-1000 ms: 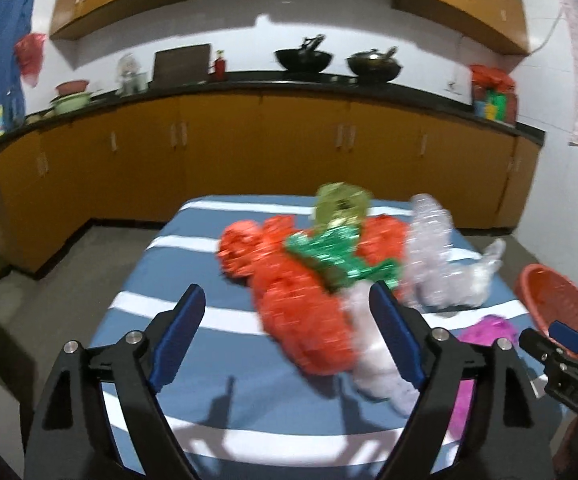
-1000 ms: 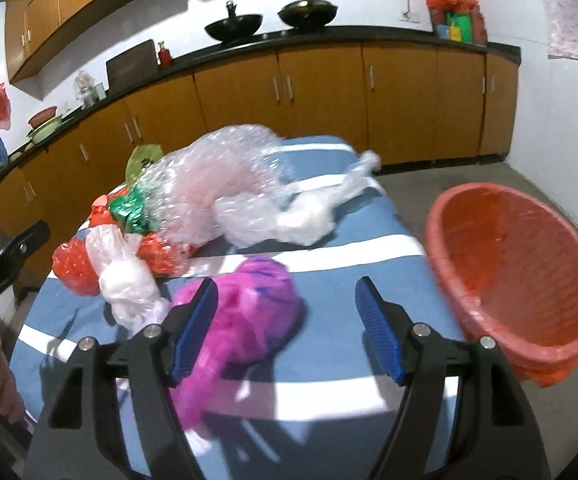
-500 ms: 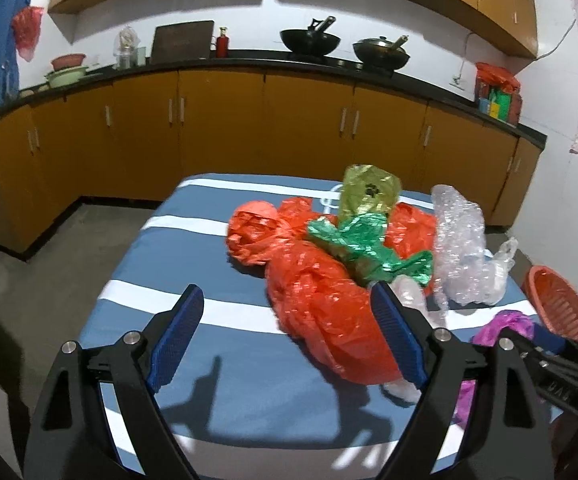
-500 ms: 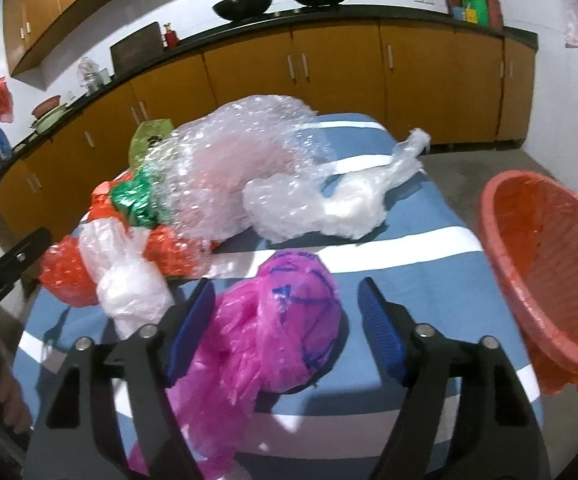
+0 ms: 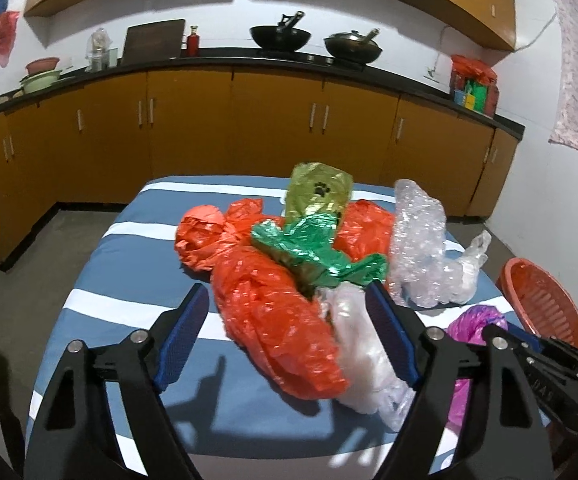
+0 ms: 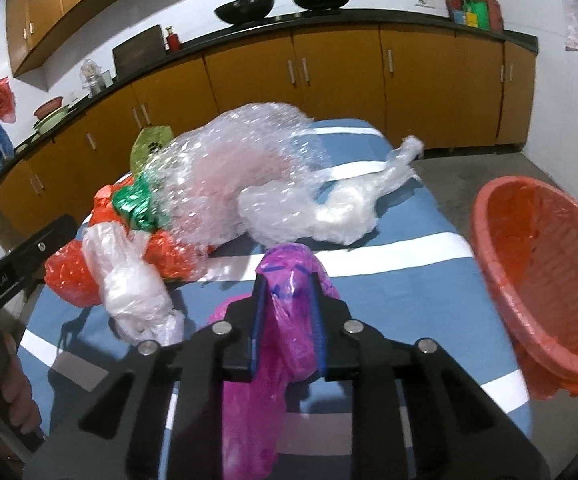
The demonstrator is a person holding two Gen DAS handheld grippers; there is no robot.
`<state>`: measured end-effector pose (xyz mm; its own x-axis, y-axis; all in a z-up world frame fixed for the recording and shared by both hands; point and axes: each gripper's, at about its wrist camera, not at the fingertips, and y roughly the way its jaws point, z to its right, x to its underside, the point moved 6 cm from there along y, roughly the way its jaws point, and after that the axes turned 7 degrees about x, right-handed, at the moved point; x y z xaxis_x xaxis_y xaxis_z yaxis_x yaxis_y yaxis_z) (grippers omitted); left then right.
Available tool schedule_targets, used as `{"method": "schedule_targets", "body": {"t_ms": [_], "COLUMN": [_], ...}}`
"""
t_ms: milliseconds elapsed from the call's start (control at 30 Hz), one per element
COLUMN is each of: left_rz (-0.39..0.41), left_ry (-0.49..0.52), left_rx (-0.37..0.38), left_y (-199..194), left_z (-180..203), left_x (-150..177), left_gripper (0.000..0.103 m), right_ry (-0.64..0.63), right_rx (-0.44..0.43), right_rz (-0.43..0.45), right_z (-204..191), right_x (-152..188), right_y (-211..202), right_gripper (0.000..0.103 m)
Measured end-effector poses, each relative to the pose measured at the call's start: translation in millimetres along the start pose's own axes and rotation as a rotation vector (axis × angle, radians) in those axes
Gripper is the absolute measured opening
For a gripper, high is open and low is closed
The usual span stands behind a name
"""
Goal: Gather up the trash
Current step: 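Grasp the pink bag with the right gripper while the left grasps a clear bag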
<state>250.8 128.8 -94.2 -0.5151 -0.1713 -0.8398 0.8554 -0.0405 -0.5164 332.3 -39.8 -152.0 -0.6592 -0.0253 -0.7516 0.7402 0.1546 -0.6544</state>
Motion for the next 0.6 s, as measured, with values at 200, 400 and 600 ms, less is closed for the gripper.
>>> {"method": "schedule_targets", "body": {"t_ms": [200,400,600], "left_rz": [-0.038,-0.096,-0.117], "left_ry": [0.038,0.05,0.029], "left_rx": [0.02,0.026,0.043], "left_y": [13,29,33], "left_z": [18,27,28], "left_x": [2,9,10], "left_gripper": [0.065,0.047,0.018], "right_ry": [0.026,0.047,0.051], "right_rx": [0.053,0.08,0.083], "right_rz": [0.027,0.029,0.033], "right_z": [25,44,49], "right_x": [-4,-2,0], "right_y": [-9,-14,-17], "right_gripper": [0.017,0.017,0.017]}}
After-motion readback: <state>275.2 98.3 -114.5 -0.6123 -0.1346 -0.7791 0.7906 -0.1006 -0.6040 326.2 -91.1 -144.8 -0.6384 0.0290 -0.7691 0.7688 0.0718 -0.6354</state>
